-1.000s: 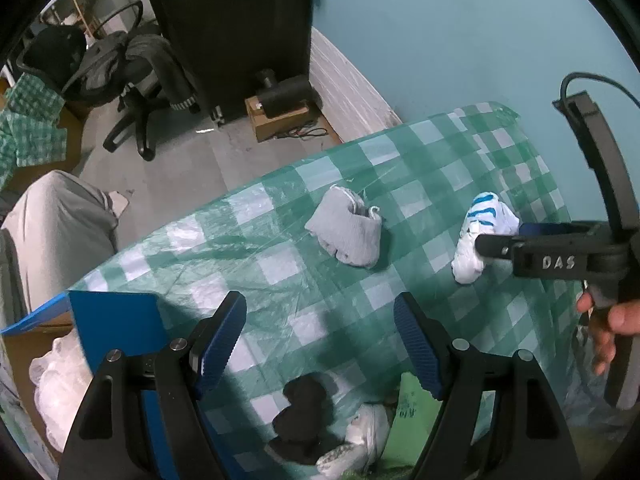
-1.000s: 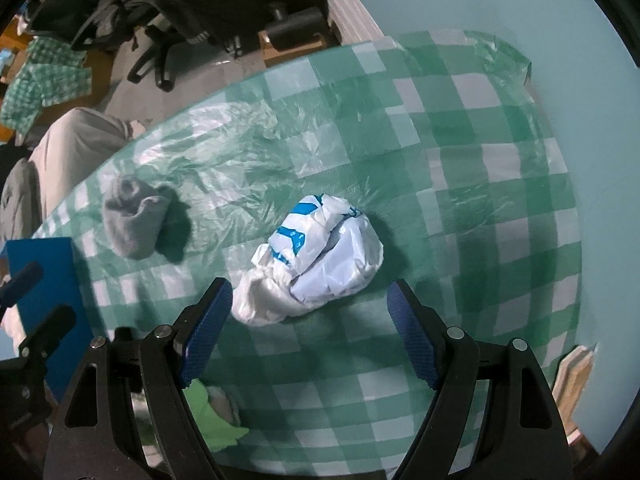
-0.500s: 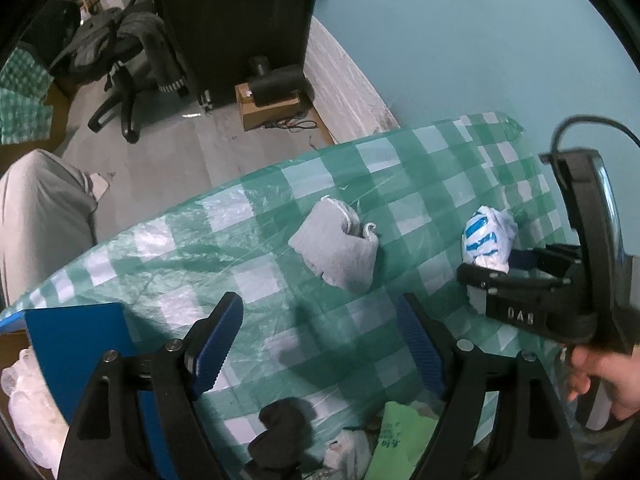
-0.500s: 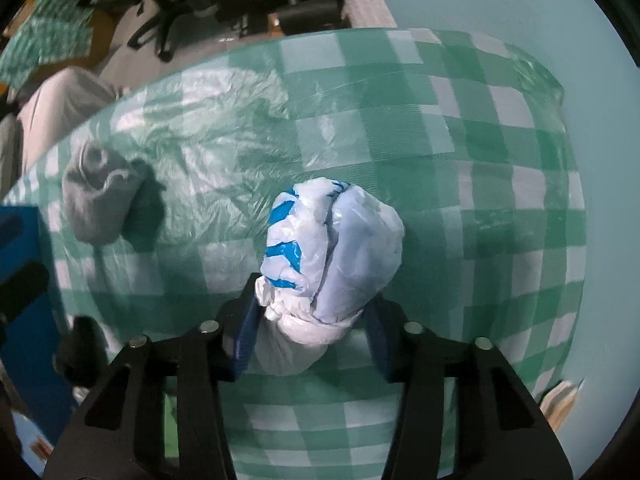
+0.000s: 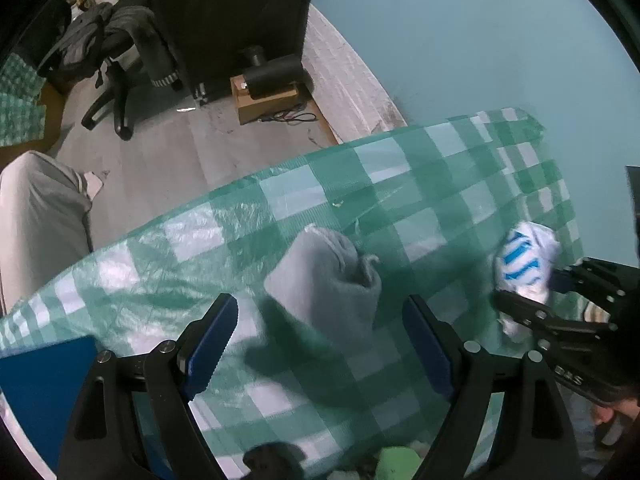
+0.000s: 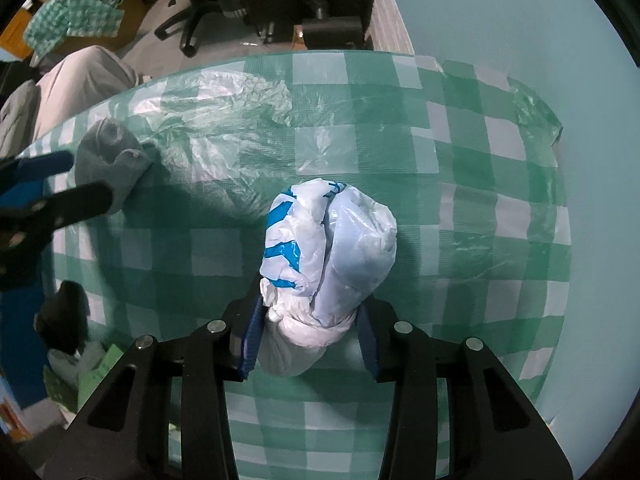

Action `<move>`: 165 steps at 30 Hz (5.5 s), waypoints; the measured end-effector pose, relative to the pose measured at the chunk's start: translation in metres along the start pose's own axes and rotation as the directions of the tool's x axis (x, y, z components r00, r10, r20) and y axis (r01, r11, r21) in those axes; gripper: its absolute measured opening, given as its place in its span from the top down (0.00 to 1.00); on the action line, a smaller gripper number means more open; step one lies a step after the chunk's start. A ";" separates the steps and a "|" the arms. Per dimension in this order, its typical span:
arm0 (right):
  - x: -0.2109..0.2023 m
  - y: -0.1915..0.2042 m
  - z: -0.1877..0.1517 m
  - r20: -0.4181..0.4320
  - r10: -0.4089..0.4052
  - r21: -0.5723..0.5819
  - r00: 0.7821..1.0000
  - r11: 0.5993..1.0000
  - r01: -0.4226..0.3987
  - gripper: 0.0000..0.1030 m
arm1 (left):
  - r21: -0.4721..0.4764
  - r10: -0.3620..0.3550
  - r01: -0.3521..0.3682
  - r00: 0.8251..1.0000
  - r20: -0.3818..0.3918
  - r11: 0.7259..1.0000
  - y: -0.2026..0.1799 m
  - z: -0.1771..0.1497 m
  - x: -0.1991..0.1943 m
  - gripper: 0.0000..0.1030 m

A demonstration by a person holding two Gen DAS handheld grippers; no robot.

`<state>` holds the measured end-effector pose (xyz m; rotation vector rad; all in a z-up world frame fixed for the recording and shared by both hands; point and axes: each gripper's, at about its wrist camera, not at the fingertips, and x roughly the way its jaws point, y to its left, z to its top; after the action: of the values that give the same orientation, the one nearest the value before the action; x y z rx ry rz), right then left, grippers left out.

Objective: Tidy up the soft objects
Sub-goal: 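Grasp the white-and-blue sock with the right tool while the left tool grasps the grey sock, then carry both socks over the cardboard box with both tools, then open both tools to drop the socks into the box, then move both tools back over the table toward the green items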

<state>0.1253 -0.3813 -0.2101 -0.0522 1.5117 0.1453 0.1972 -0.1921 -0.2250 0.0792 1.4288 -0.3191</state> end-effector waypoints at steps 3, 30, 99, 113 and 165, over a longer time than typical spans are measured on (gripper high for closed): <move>-0.004 -0.002 -0.005 0.002 0.005 -0.003 1.000 1.000 -0.005 0.61 | 0.006 0.010 -0.010 1.000 -0.003 1.000 0.001 0.002 0.008 0.20; -0.052 0.032 -0.010 0.082 0.025 -0.175 0.996 0.985 -0.010 0.61 | 0.031 -0.010 0.008 0.998 0.063 0.999 0.000 -0.034 -0.040 0.79; -0.146 0.319 -0.018 0.086 0.251 -0.657 0.964 0.741 -0.135 0.61 | -0.506 0.194 -0.069 0.961 0.198 0.860 0.202 -0.254 -0.219 0.79; -0.113 0.374 -0.043 -0.046 0.272 -0.682 0.961 0.694 -0.229 0.61 | -0.545 0.148 -0.046 0.978 0.144 0.837 0.233 -0.272 -0.194 0.78; -0.131 0.279 -0.053 0.044 0.209 -0.589 0.977 0.795 -0.143 0.28 | -0.417 0.149 -0.067 0.974 0.168 0.907 0.147 -0.231 -0.207 0.43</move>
<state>0.0300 -0.1197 -0.0669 -0.3934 1.3128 0.7567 -0.0073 0.0397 -0.0760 -0.2103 1.2615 0.0695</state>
